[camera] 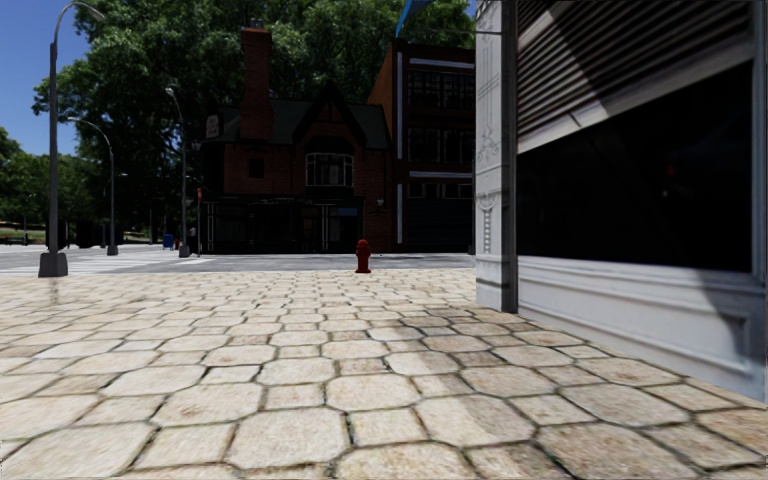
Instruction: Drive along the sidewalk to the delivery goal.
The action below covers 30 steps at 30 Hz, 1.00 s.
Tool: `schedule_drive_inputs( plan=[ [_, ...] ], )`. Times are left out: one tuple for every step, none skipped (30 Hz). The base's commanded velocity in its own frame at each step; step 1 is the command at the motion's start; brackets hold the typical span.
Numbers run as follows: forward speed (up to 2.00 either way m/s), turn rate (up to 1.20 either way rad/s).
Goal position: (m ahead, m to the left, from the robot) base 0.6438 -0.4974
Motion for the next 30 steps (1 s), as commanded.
schedule_drive_inputs(
  plan=[
    [1.44,0.00],
    [1.44,0.00],
    [1.44,0.00],
    [1.44,0.00],
    [1.44,0.00],
    [0.00,0.00],
    [0.00,0.00],
    [0.00,0.00],
    [0.00,0.00],
    [0.00,0.00],
    [0.00,0.00],
    [0.00,0.00],
    [0.00,0.00],
    [0.00,0.00],
    [0.00,0.00],
    [0.00,0.00],
    [0.00,0.00],
    [0.00,0.00],
    [0.00,0.00],
    [0.00,0.00],
    [0.00,0.00],
    [0.00,0.00],
    [0.00,0.00],
    [0.00,0.00],
    [0.00,0.00],
    [0.00,0.00],
    [0.00,0.00],
    [0.00,0.00],
    [0.00,0.00],
    [0.00,0.00]
  ],
)
